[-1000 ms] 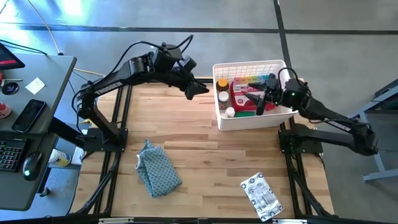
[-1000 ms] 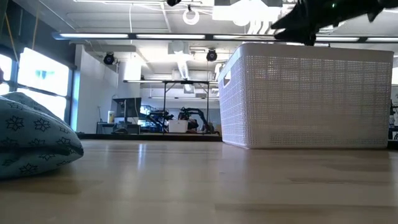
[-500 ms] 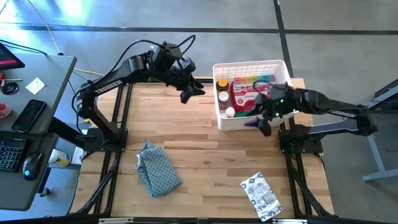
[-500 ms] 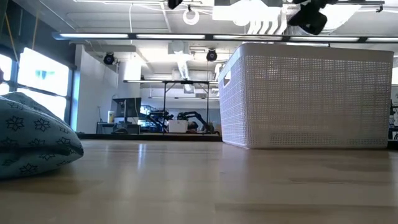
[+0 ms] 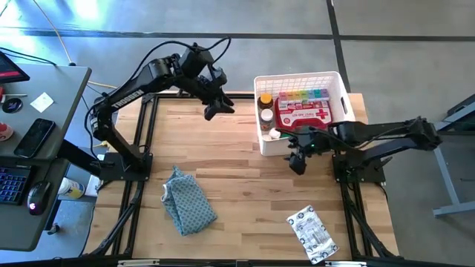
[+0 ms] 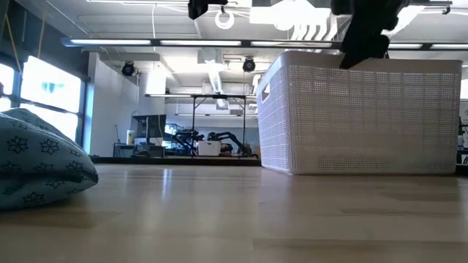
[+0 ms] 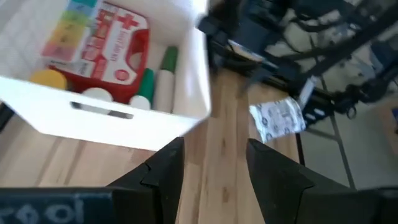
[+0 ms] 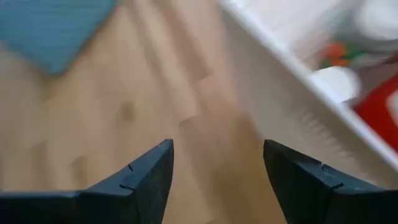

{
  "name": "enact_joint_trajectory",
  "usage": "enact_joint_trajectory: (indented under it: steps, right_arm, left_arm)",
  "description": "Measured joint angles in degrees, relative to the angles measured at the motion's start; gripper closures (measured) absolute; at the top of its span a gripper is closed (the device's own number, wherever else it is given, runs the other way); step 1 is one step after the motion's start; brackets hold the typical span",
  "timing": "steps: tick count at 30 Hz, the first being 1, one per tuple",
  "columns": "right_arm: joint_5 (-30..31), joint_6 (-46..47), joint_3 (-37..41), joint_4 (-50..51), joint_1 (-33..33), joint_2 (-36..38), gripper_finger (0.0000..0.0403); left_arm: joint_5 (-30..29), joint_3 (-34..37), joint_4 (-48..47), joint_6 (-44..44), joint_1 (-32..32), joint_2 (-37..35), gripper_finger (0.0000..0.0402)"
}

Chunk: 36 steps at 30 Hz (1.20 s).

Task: Pick & place medical supplies in basket/bin
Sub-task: Adjust the white bin

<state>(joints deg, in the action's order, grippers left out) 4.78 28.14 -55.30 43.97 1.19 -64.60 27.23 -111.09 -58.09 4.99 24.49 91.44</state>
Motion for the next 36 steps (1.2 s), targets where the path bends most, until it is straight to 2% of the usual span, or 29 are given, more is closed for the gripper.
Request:
enact_joint_trajectory:
  steps: [7, 14, 19, 23, 36]
  right_arm:
    - [10.2, 3.9, 0.0, -4.8, -1.7, -4.2, 0.0165]
    - [12.6, 4.5, 0.3, -6.4, -1.9, -4.3, 0.0165]
    - [13.4, 2.9, 0.4, -11.3, -2.0, -4.5, 0.0165]
    - [16.9, 4.7, 0.3, -10.7, -3.1, -4.5, 0.0165]
    - [13.2, 7.1, -0.2, -11.1, -4.5, -4.4, 0.0165]
  left_arm:
    - [0.7, 0.0, -8.6, -6.7, -0.1, 0.0, 0.0197]
    - [0.4, 0.0, -10.6, -8.2, -0.1, 0.0, 0.0197]
    - [0.3, 0.0, -10.1, -7.8, -0.1, -0.2, 0.0197]
    - [1.3, 0.0, -9.3, -6.9, -0.1, -0.2, 0.0197]
    - [2.3, 0.0, -8.9, -1.7, -2.0, -0.2, 0.0197]
